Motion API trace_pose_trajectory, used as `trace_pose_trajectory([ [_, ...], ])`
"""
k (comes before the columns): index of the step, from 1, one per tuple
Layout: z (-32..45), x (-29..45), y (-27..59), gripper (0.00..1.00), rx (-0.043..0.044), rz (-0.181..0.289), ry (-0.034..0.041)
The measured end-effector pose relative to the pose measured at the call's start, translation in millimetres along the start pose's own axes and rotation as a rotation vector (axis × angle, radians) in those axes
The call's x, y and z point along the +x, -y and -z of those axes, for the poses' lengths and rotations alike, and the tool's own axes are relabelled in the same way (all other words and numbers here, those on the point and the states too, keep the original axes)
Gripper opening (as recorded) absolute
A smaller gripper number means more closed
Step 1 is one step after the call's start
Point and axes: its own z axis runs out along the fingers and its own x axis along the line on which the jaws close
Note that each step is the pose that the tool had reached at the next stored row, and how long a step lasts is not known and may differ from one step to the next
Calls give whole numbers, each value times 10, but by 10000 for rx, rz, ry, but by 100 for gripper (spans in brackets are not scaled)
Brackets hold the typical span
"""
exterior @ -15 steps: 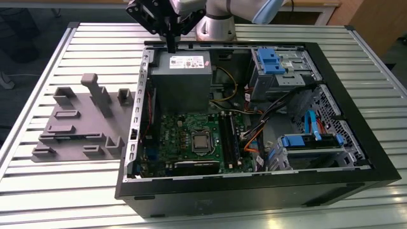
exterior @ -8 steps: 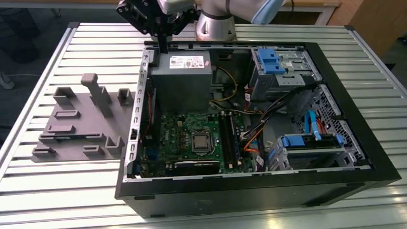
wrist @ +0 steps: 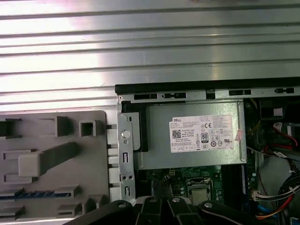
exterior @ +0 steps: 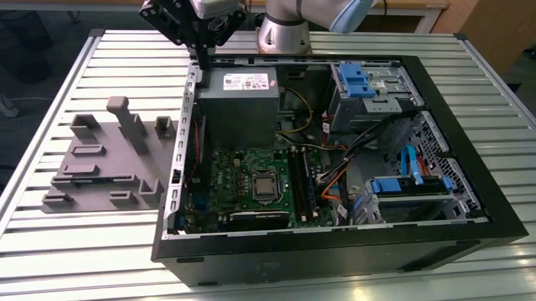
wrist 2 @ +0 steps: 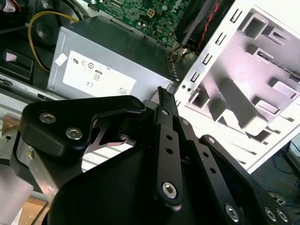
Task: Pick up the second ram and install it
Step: 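Reach for the second ram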
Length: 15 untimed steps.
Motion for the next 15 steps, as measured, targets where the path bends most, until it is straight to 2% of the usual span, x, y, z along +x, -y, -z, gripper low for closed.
trace_pose_trajectory([
  [15, 7, 236, 18, 11, 0, 0, 0],
])
